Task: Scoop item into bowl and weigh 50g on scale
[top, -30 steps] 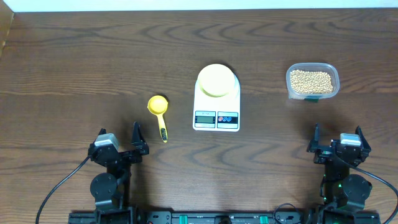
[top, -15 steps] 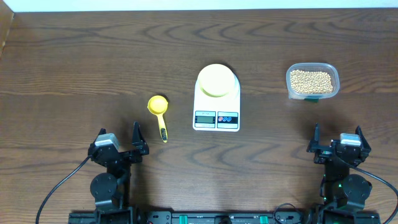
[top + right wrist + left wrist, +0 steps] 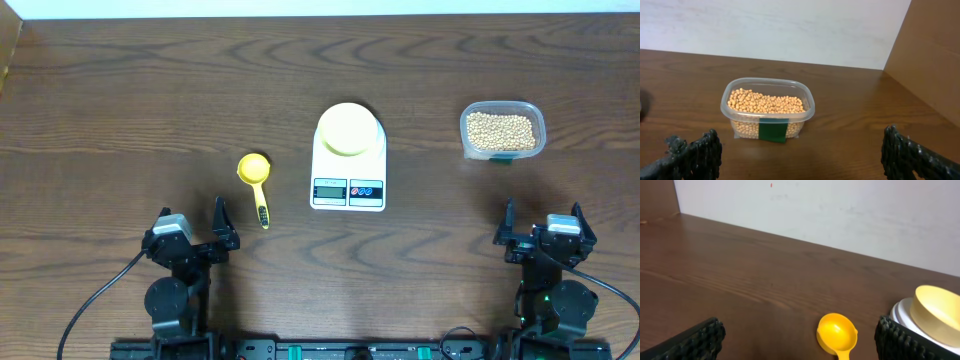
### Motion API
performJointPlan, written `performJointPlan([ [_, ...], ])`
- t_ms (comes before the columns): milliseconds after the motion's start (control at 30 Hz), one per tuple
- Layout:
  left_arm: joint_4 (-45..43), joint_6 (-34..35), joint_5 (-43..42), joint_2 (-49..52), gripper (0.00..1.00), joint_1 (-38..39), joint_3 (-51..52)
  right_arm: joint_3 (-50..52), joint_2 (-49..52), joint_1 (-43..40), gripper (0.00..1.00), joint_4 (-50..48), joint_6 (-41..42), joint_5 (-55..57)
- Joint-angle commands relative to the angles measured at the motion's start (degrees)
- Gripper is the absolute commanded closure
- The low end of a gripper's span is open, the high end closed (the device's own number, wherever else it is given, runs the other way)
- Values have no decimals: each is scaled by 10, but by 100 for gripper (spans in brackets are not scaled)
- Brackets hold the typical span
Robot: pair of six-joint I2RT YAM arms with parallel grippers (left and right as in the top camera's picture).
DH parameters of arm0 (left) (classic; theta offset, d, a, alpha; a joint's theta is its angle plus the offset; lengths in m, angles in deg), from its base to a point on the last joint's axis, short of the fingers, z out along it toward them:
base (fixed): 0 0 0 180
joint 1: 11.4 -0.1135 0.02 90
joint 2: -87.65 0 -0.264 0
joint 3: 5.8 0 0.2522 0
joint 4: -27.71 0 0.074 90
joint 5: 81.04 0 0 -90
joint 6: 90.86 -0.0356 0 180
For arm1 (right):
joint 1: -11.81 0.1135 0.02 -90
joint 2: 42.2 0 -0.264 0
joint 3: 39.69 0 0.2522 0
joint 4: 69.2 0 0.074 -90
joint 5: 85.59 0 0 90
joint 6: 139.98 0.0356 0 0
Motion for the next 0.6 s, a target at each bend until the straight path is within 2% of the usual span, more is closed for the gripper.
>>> performJointPlan([
  [0, 16, -11, -8, 15, 2, -3, -19, 1, -4, -1, 1, 2, 6, 2],
  [167, 42, -14, -7, 60, 2, -3, -63, 1, -4, -1, 1, 2, 6, 2],
  [567, 44, -35, -8, 255, 2, -3, -179, 1, -4, -1, 1, 2, 6, 2],
])
